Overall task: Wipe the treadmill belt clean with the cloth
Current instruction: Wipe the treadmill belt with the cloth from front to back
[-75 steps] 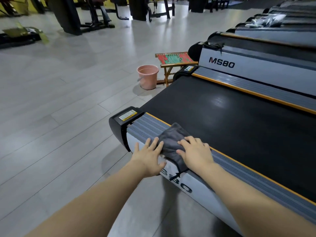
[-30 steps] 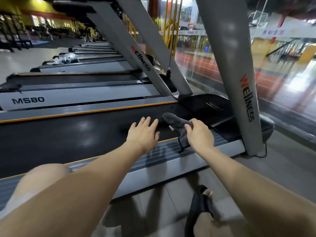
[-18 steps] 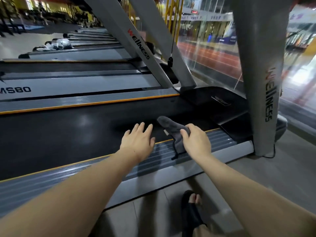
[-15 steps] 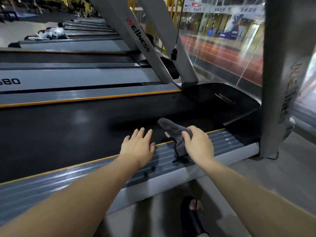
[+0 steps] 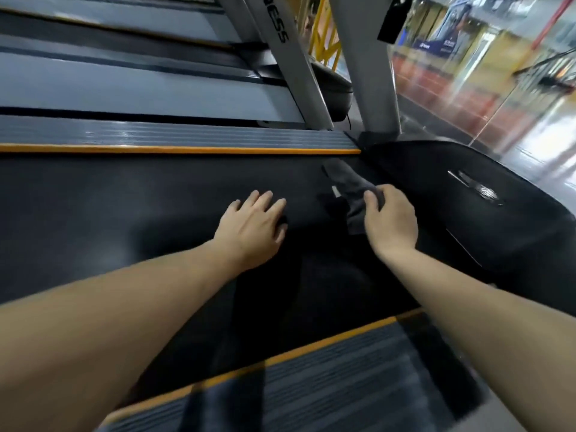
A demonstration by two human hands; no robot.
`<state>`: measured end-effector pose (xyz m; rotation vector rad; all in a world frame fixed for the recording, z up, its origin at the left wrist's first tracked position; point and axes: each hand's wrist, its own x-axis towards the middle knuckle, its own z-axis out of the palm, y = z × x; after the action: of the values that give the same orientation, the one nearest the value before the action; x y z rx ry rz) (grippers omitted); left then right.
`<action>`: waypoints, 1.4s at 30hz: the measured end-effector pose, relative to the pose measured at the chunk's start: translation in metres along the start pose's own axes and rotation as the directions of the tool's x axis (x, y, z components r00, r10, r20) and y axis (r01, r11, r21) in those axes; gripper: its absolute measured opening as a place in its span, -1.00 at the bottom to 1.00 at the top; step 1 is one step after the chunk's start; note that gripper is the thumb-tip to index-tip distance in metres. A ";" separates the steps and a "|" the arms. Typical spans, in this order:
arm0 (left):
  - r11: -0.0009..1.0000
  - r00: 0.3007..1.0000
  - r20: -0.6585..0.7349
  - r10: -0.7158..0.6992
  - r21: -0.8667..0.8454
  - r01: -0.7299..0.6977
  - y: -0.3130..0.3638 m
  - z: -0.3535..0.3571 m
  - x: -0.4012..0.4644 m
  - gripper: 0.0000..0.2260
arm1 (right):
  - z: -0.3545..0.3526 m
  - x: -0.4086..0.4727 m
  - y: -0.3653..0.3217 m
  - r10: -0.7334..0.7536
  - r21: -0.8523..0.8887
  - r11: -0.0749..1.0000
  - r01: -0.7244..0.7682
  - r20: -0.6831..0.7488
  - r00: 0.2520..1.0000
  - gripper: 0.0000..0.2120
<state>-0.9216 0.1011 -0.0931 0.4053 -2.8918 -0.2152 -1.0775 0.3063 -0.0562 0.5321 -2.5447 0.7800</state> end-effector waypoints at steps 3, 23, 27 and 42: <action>0.999 0.999 0.035 -0.038 -0.033 0.040 -0.014 0.010 0.052 -0.47 | 0.033 0.048 0.004 -0.043 0.009 0.999 0.043 -0.024 0.999 -0.79; 0.997 0.968 0.249 -0.041 0.068 0.025 -0.065 0.083 0.185 -0.49 | 0.191 0.118 0.046 -0.157 -0.169 0.949 0.265 0.478 0.864 -0.56; 1.000 0.980 0.195 -0.021 0.019 0.018 -0.070 0.093 0.197 -0.49 | 0.212 0.175 0.066 -0.127 -0.146 0.969 0.198 0.394 0.911 -0.55; 0.993 0.990 0.068 -0.120 0.000 0.120 -0.074 0.104 0.199 -0.32 | 0.230 0.226 0.061 -0.065 -0.147 0.983 0.108 0.270 0.961 -0.71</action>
<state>-1.1134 -0.0146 -0.1688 0.5828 -2.9354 -0.2592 -1.3600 0.1643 -0.1433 0.7313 -2.7741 0.4938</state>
